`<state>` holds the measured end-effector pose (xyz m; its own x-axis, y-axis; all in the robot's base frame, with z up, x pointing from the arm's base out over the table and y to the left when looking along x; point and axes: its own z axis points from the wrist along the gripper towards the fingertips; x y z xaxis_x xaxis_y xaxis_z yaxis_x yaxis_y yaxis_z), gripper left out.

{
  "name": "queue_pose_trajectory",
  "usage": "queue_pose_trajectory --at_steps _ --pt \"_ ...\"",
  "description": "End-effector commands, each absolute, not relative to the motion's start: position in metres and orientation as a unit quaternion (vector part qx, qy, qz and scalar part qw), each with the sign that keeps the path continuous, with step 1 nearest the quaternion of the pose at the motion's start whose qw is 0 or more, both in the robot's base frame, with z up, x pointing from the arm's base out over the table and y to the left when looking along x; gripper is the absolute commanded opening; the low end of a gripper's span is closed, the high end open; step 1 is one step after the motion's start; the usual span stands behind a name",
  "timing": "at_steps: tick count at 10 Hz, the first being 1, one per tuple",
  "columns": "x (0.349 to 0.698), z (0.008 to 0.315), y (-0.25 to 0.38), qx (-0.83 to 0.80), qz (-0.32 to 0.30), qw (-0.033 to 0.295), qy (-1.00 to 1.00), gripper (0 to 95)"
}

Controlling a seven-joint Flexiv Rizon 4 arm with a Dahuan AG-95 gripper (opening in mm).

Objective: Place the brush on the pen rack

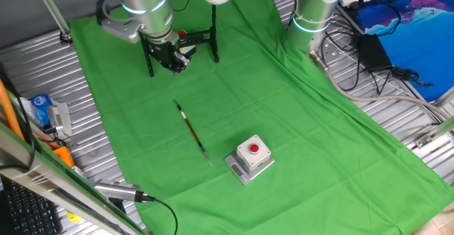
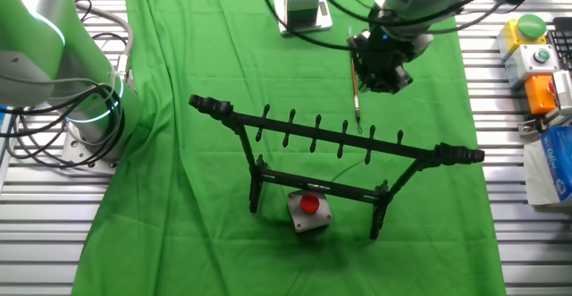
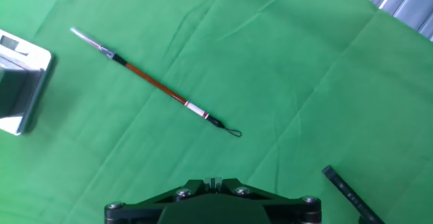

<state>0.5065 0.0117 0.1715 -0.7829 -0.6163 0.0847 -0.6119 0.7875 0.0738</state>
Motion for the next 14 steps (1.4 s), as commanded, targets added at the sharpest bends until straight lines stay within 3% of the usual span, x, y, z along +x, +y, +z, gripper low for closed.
queue_pose_trajectory --at_steps 1,5,14 --pt "0.516 0.166 0.039 0.388 -0.018 0.044 -0.920 76.0" --pt "0.509 0.131 0.075 0.453 -0.024 0.014 -0.891 76.0" --pt "0.488 0.079 0.127 0.526 -0.012 0.010 -0.850 76.0"
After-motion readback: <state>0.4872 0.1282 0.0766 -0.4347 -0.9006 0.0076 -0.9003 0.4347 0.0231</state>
